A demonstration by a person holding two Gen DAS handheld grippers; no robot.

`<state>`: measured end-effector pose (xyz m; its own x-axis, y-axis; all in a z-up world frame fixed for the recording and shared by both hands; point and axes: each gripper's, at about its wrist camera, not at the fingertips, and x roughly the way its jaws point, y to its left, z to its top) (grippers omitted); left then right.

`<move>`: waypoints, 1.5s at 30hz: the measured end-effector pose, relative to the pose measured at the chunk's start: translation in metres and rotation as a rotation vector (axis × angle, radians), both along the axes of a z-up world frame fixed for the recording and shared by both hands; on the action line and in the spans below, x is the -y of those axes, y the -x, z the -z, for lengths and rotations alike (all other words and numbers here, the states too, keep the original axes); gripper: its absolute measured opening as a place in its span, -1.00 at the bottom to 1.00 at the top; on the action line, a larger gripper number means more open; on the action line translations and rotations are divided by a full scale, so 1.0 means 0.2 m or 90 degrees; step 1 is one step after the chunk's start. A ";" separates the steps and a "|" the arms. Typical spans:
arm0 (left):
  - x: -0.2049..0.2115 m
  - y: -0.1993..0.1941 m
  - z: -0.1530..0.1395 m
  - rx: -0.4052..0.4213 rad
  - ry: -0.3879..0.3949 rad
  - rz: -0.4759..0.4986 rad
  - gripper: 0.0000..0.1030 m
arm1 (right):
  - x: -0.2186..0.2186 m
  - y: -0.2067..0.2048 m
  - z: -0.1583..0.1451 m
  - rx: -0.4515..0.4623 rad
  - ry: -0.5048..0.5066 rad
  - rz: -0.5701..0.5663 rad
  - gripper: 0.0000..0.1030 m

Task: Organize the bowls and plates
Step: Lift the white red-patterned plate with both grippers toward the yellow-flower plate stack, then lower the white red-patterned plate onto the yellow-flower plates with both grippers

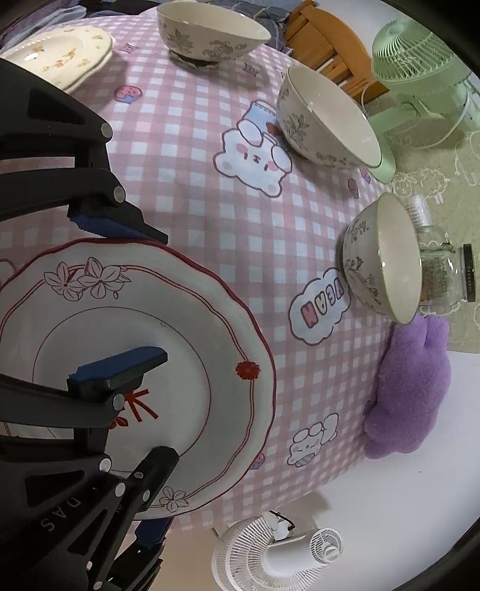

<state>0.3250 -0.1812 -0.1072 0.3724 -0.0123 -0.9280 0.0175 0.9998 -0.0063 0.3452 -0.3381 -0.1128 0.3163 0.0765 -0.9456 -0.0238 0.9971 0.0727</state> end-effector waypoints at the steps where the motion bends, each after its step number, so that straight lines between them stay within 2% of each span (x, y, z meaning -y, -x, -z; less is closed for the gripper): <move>1: 0.00 0.01 -0.02 0.001 -0.001 0.001 0.07 | 0.00 0.01 -0.01 0.000 -0.001 0.001 -0.06; 12: 0.02 0.19 -0.23 0.027 -0.008 0.005 0.07 | 0.01 0.19 -0.21 0.026 -0.006 0.014 -0.05; 15: 0.02 0.24 -0.27 0.050 -0.016 0.006 0.07 | 0.01 0.24 -0.26 0.037 -0.013 0.019 -0.06; 24: -0.04 0.42 -0.35 0.062 -0.003 0.010 0.07 | -0.05 0.43 -0.37 0.056 -0.005 0.033 -0.05; 39: -0.38 0.67 -0.43 0.077 0.018 0.034 0.08 | -0.39 0.74 -0.46 0.072 0.016 0.056 -0.05; 45: -0.55 0.74 -0.41 0.080 0.021 0.037 0.08 | -0.57 0.84 -0.45 0.074 0.022 0.052 -0.05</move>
<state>0.1763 -0.0704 -0.0246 0.4840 -0.0665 -0.8725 0.0783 0.9964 -0.0325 0.1778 -0.2250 -0.0220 0.4280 0.0143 -0.9037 0.0514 0.9979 0.0401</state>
